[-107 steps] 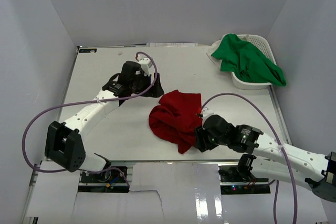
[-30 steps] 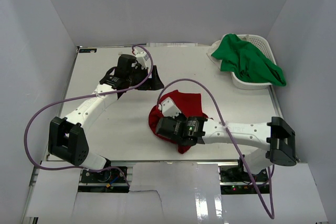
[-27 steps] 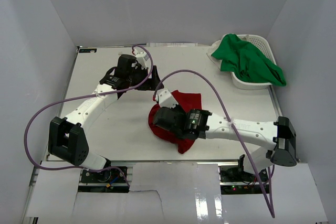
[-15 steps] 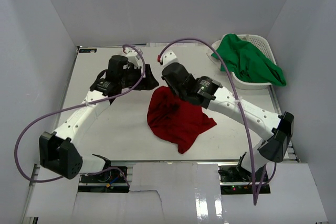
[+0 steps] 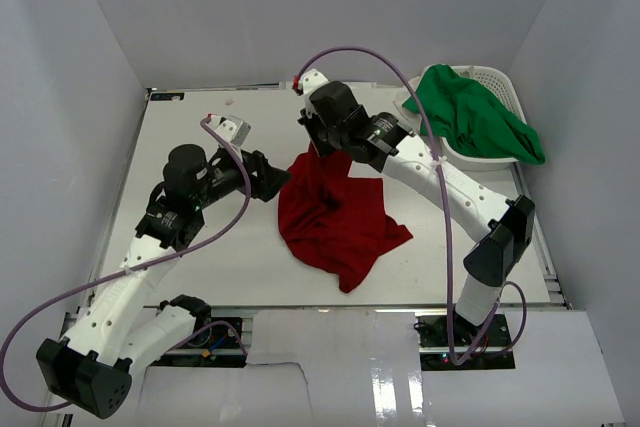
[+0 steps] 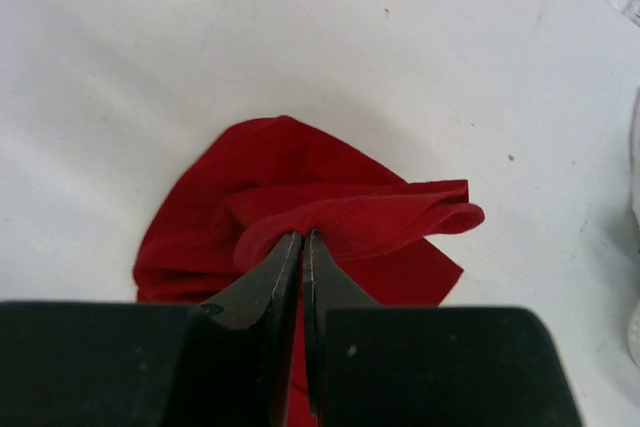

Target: Fold and stack the t-shirts

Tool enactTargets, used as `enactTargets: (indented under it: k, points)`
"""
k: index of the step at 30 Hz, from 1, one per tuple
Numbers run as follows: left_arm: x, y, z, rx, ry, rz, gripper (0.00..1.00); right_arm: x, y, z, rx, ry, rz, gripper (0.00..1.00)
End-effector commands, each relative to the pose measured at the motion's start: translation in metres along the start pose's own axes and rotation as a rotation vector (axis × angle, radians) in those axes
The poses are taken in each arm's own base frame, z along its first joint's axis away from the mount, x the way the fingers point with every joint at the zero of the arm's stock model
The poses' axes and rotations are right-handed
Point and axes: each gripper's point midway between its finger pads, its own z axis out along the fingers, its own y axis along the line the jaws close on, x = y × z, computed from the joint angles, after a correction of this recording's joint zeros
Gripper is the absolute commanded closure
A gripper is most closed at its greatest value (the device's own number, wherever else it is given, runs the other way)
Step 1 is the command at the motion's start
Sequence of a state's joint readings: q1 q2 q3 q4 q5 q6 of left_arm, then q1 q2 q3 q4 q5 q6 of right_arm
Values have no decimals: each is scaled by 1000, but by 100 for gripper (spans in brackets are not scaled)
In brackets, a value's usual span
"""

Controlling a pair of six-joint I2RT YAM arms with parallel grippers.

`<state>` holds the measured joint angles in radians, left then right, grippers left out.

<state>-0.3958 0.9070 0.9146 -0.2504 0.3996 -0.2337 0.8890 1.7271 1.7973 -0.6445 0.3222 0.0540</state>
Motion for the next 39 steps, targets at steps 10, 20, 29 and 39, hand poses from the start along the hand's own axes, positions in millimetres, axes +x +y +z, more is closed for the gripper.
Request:
enactTargets:
  k: [10, 20, 29, 39]
  points:
    - [-28, 3, 17, 43, -147, 295, 21, -57, 15, -17, -219, -66, 110, 92]
    - [-49, 10, 56, 32, -200, 398, 22, -49, 32, -23, -315, -42, 122, 92]
    - [-37, 16, 78, 26, -162, 440, 30, -50, 38, -26, -350, -42, 126, 92]
    - [-38, 24, 90, -5, -140, 413, 98, -52, 41, -26, -366, -44, 126, 92]
